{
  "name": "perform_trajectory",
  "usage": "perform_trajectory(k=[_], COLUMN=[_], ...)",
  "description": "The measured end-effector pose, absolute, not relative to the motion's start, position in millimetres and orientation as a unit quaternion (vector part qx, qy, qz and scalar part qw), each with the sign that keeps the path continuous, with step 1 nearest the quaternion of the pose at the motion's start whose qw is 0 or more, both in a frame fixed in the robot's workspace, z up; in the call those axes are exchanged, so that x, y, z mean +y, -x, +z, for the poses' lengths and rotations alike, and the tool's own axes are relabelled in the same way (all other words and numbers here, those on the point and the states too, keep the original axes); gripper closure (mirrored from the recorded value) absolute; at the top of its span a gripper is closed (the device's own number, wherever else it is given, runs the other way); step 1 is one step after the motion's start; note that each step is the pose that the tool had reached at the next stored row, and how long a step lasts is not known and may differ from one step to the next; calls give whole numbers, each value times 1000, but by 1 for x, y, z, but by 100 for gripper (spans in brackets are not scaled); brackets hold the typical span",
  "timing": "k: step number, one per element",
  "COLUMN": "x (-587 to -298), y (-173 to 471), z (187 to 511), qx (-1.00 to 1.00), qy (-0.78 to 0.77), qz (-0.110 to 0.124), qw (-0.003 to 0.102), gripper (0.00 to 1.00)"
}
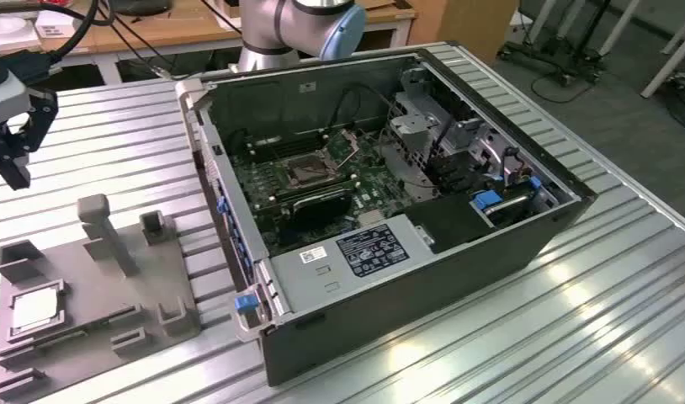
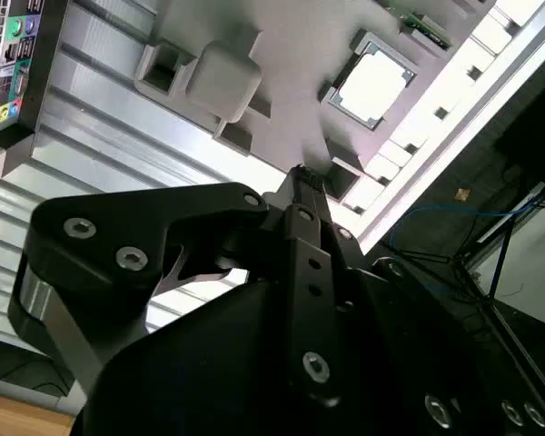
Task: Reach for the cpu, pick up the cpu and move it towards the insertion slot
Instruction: 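Reach for the cpu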
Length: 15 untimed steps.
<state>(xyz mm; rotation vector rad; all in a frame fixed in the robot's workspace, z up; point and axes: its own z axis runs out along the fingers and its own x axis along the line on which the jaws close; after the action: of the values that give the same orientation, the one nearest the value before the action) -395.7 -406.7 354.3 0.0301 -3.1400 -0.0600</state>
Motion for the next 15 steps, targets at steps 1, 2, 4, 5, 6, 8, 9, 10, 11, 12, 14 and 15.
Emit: perform_trajectory(k=[1, 2, 4, 5, 6, 8, 9, 10, 11, 12, 14, 15], x=[-407, -407, -407, -407, -407, -407, -407, -407, -407, -407, -407, -407], y=[396, 396, 396, 396, 396, 397, 397, 397, 397, 397, 397, 397], z=[354, 354, 354, 354, 354, 354, 354, 354, 354, 354, 354, 354], qx=[-1000, -1000, -1000, -1000, -1000, -1000, -1000, -1000, -1000, -1000, -1000, -1000], qy=[-10, -10, -10, -10, -10, -10, -10, -10, -10, -10, -10, -10], qz=[-19, -19, -19, -19, -19, -19, -19, -19, -19, -19, -19, -19], qw=[0, 0, 1, 0, 0, 0, 0, 0, 0, 0, 0, 0], gripper=[89, 89, 89, 89, 89, 89, 89, 89, 89, 89, 89, 89])
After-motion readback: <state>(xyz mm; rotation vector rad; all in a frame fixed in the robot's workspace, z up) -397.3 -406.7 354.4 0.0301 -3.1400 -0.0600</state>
